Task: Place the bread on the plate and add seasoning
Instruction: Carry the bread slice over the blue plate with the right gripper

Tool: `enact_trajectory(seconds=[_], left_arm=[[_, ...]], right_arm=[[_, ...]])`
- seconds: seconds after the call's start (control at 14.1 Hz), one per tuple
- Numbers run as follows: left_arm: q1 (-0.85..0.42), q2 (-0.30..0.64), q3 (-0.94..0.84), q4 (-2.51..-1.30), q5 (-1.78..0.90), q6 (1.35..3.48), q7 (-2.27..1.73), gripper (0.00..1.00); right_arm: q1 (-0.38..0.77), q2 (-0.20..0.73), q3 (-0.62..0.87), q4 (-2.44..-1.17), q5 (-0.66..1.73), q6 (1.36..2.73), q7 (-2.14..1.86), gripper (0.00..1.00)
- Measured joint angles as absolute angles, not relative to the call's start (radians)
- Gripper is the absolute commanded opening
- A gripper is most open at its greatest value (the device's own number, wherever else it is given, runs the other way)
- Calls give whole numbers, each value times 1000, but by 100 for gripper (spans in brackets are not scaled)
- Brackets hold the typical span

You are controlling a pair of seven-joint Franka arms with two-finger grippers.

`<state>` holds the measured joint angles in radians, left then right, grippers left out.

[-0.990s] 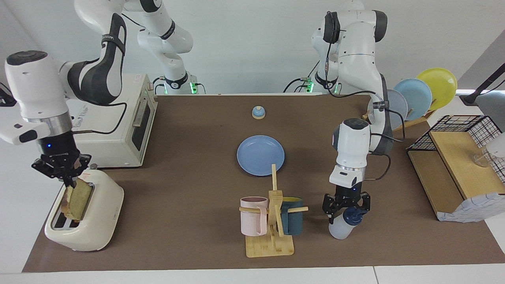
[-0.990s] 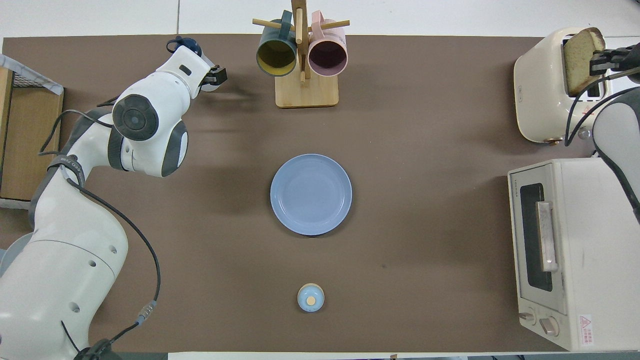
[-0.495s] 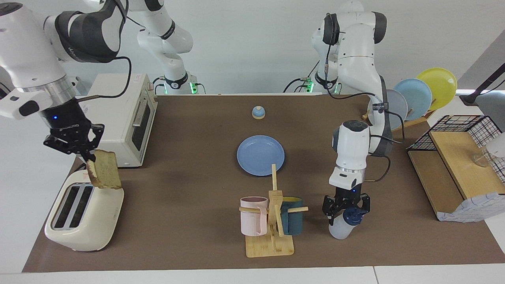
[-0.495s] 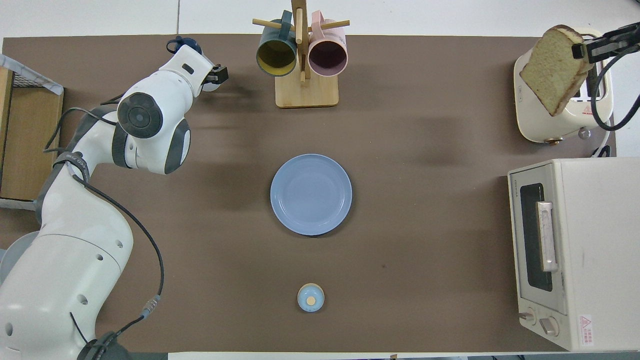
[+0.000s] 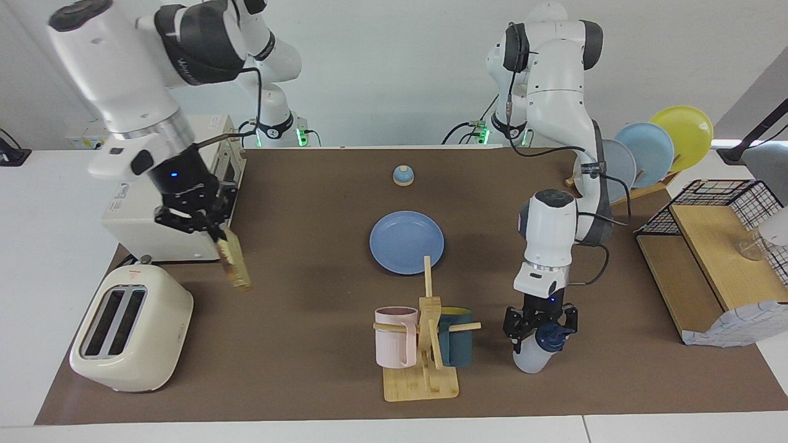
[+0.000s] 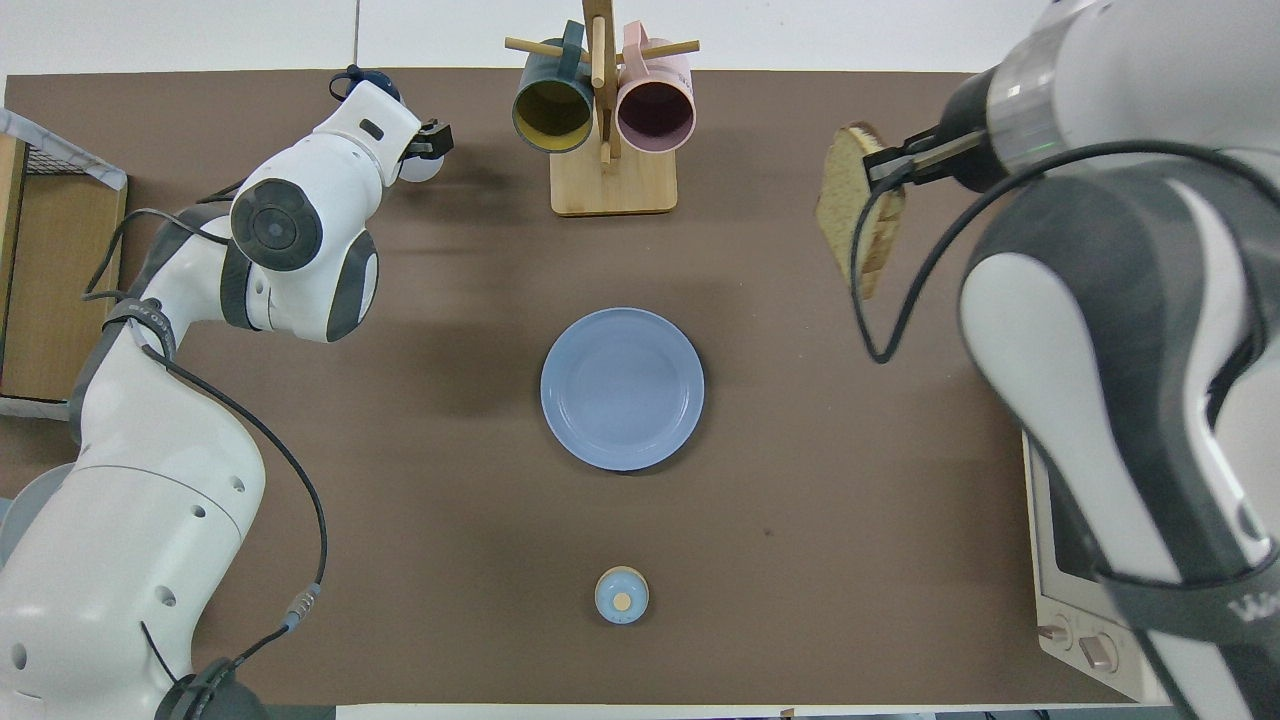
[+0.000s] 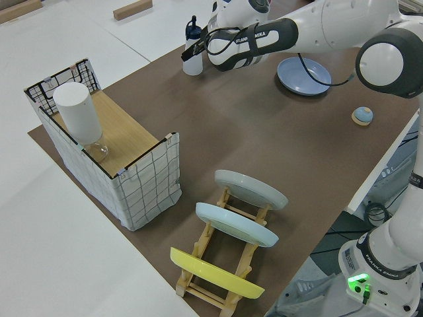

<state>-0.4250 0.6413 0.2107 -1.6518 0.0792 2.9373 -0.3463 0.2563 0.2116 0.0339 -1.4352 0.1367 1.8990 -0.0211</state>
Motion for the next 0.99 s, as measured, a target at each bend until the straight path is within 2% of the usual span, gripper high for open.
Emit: enact_trajectory(seconds=[0.28, 0.35, 0.42, 0.5, 0.57, 0.78, 0.99], left_arm=[[-425, 643, 211, -1651, 79, 2940, -348, 99], [-425, 643, 211, -1649, 78, 2944, -350, 81], [-425, 643, 211, -1648, 75, 2949, -352, 38], [-425, 643, 211, -1647, 72, 2950, -353, 8], [-425, 644, 211, -1647, 72, 2951, -353, 0], [-425, 644, 211, -1645, 73, 2952, -347, 0], [-425, 644, 211, -1645, 72, 2953, -340, 0]], right_arm=[[455, 152, 41, -1640, 138, 2074, 211, 0], [488, 143, 42, -1688, 138, 2130, 242, 0], [511, 138, 42, -1731, 138, 2180, 260, 0], [524, 136, 42, -1763, 138, 2217, 274, 0], [535, 136, 41, -1789, 139, 2250, 291, 0], [599, 141, 41, -1872, 139, 2381, 368, 0], [628, 147, 41, -1916, 139, 2452, 391, 0]])
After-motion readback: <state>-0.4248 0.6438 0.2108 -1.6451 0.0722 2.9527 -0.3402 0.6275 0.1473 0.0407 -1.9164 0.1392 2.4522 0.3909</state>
